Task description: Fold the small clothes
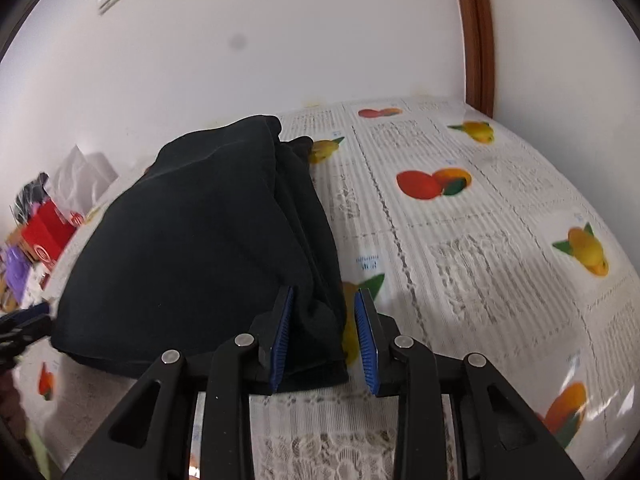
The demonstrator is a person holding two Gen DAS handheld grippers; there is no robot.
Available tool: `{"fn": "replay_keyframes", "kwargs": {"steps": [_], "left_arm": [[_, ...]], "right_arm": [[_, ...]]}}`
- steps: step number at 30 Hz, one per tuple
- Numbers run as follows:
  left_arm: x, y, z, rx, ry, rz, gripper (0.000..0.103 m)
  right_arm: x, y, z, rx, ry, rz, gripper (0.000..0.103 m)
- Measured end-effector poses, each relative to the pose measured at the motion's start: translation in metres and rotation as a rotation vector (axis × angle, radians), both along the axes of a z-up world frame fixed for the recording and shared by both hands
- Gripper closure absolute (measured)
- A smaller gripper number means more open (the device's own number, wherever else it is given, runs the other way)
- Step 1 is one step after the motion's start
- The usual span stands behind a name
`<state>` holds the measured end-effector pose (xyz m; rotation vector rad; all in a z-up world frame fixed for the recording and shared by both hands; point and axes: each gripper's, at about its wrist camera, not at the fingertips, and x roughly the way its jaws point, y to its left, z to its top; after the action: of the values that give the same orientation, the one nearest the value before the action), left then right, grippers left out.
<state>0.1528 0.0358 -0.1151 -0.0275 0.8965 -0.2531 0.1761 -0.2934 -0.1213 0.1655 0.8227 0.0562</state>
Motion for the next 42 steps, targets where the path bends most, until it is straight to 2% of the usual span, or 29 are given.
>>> {"fn": "replay_keyframes", "kwargs": {"steps": [4,6,9,12,15,17,18,19,20,22,24,28,32,34,35,38,42], "left_arm": [[0.008,-0.006,-0.015,0.022,0.062,-0.038,0.038],[0.011,-0.004,-0.007,0.005,0.072,-0.048,0.039],[0.016,0.001,0.010,-0.026,0.036,-0.047,0.039],[0.034,0.002,0.016,0.000,0.019,-0.033,0.039],[0.053,0.004,0.006,-0.029,0.061,-0.028,0.039],[0.062,0.005,-0.002,-0.057,0.083,-0.040,0.038],[0.066,0.005,-0.005,-0.065,0.093,-0.048,0.038],[0.067,0.006,-0.004,-0.068,0.096,-0.052,0.038],[0.067,0.006,-0.004,-0.071,0.096,-0.060,0.038],[0.068,0.007,-0.004,-0.079,0.093,-0.079,0.038],[0.069,0.008,-0.004,-0.082,0.093,-0.087,0.038],[0.074,0.008,0.002,-0.071,0.061,-0.083,0.038],[0.083,0.012,0.008,-0.052,0.038,-0.055,0.038],[0.092,0.014,0.007,-0.054,0.052,-0.044,0.038],[0.095,0.015,0.006,-0.058,0.054,-0.042,0.038],[0.102,0.014,0.007,-0.055,0.052,-0.040,0.038],[0.108,0.012,0.004,-0.049,0.058,-0.042,0.038]], "right_arm": [[0.001,-0.001,0.021,-0.026,0.003,0.023,0.073],[0.011,0.002,0.036,-0.018,-0.020,0.050,0.070],[0.036,0.011,0.051,0.010,-0.028,0.096,0.070],[0.066,0.020,0.049,0.039,-0.010,0.124,0.070],[0.101,0.027,0.030,0.072,0.056,0.117,0.070],[0.123,0.029,0.012,0.146,0.129,0.128,0.076],[0.128,0.029,0.005,0.166,0.150,0.132,0.098],[0.130,0.029,0.003,0.180,0.159,0.148,0.098],[0.127,0.026,0.008,0.188,0.128,0.147,0.098],[0.109,0.004,0.029,0.239,0.003,0.113,0.099],[0.102,-0.007,0.029,0.281,0.006,0.088,0.099],[0.108,0.012,0.013,0.081,0.142,0.111,0.095],[0.113,0.017,0.041,0.005,0.073,0.100,0.086],[0.133,0.024,0.049,0.011,0.074,0.130,0.070],[0.146,0.029,0.050,0.011,0.074,0.139,0.068],[0.182,0.034,0.043,0.006,0.101,0.123,0.067],[0.227,0.029,0.020,0.105,0.202,0.078,0.067]]}}
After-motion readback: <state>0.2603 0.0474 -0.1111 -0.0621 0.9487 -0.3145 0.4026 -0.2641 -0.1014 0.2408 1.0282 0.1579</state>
